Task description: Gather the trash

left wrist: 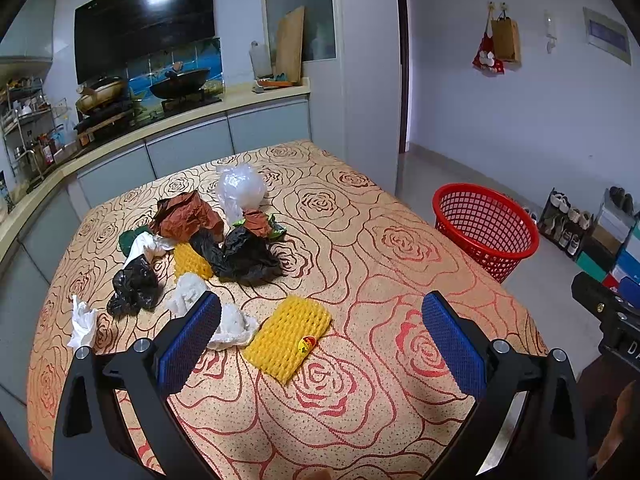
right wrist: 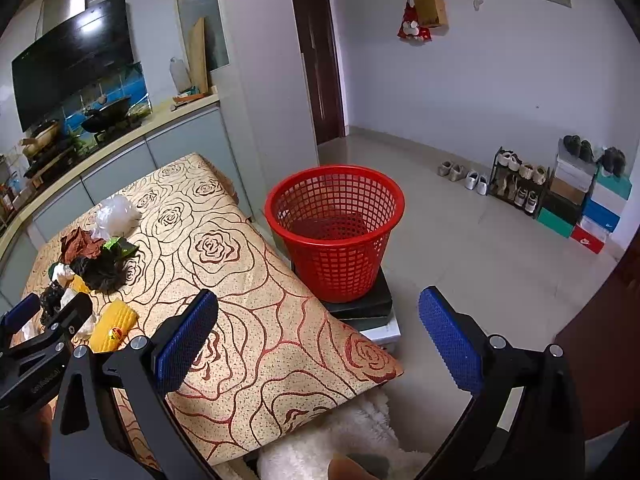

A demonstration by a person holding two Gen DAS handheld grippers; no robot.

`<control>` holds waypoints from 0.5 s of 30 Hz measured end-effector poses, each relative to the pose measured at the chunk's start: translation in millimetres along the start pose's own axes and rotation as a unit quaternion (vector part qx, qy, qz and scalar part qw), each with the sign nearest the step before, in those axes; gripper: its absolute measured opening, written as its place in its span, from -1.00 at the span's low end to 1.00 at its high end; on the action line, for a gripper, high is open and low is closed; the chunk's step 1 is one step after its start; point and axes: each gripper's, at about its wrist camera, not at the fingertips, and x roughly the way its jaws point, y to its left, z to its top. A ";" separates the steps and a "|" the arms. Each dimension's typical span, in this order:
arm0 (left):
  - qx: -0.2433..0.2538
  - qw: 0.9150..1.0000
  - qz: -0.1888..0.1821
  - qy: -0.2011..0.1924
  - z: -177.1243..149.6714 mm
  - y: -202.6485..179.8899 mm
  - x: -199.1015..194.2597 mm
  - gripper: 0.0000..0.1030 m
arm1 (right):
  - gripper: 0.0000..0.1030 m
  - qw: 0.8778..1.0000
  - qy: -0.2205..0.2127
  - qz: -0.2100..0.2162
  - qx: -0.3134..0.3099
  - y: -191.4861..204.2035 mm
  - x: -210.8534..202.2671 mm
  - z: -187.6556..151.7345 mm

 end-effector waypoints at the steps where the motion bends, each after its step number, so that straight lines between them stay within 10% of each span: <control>1: 0.002 1.000 0.001 0.002 -2.0 0.4 0.6 0.88 | 0.90 1.000 0.000 0.000 -0.001 0.7 0.1 -0.4; 15: -0.002 1.000 0.007 0.012 -3.2 4.2 2.2 0.88 | 0.90 1.000 0.005 -0.002 -0.005 4.0 -0.1 -2.6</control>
